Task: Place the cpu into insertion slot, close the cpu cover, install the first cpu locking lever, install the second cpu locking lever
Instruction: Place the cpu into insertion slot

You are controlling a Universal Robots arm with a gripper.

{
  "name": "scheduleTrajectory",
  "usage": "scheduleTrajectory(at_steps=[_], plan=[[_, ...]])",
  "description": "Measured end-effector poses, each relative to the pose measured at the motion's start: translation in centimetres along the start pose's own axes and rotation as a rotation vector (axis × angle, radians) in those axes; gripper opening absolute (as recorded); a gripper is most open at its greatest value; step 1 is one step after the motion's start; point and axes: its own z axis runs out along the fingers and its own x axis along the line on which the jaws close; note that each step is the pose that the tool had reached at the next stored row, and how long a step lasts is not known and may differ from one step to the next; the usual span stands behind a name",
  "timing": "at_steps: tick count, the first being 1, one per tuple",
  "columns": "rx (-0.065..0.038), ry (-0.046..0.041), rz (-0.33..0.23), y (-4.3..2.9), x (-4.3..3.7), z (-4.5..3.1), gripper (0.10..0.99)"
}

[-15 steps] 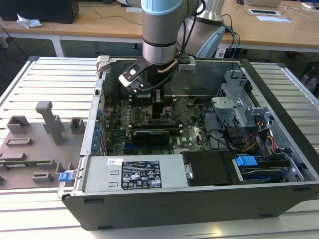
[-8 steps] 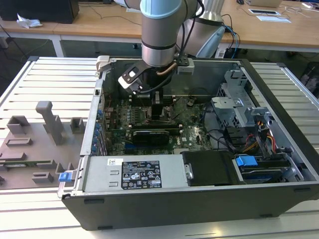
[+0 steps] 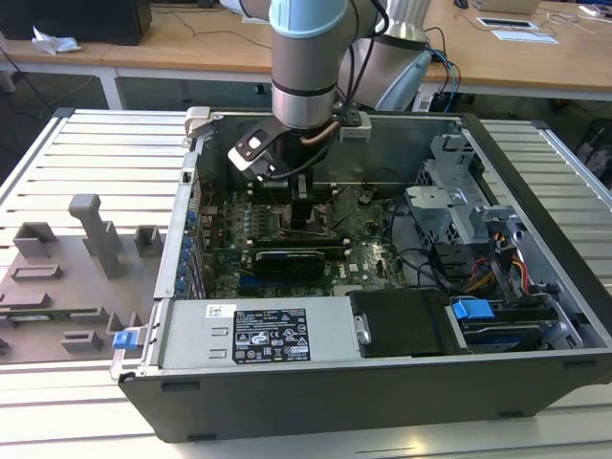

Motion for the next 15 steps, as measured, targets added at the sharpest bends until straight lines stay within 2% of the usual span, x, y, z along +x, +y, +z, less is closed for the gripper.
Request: scheduleTrajectory(at_steps=[10, 15], plan=[[0.0, -0.0002, -0.001, 0.87, 0.57, 1.69, 0.541], [0.0, -0.0001, -0.001, 0.88, 0.57, 1.89, 0.541]])
